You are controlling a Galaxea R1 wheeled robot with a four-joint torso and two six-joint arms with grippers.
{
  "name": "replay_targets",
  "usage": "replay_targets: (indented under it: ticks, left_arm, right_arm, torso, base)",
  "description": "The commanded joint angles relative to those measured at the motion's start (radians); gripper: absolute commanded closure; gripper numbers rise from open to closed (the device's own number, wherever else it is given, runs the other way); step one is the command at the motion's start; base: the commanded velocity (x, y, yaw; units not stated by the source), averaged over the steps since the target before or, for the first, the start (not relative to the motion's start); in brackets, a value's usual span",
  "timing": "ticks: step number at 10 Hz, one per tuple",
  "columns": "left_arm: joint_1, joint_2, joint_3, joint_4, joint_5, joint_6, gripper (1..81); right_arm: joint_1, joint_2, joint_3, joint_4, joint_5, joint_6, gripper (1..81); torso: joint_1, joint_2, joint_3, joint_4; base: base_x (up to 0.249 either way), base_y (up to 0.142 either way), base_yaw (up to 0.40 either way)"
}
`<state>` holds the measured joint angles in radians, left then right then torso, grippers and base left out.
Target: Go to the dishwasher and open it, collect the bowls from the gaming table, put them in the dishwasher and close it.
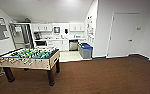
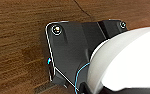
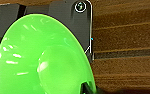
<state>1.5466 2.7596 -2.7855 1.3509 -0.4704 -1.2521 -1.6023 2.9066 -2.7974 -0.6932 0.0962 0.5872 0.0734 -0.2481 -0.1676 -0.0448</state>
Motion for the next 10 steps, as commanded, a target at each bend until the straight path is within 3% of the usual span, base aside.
replay_targets:
  ticks: [1, 10]
  left_arm:
    - [-0.052, -0.029, -0.017, -0.001, 0.015, 0.007, 81.1]
    - [-0.052, -0.027, -0.019, 0.004, 0.013, 0.008, 81.1]
  right_arm:
    - [0.044, -0.018, -0.010, -0.009, -0.041, -0.003, 81.1]
    - [0.040, -0.019, -0.011, -0.009, -0.036, -0.003, 81.1]
  torso:
    - [0.000, 0.000, 0.000, 0.000]
    - [0.000, 0.000, 0.000, 0.000]
  base:
    - [0.144, 0.000, 0.000]
    - [0.144, 0.000, 0.000]
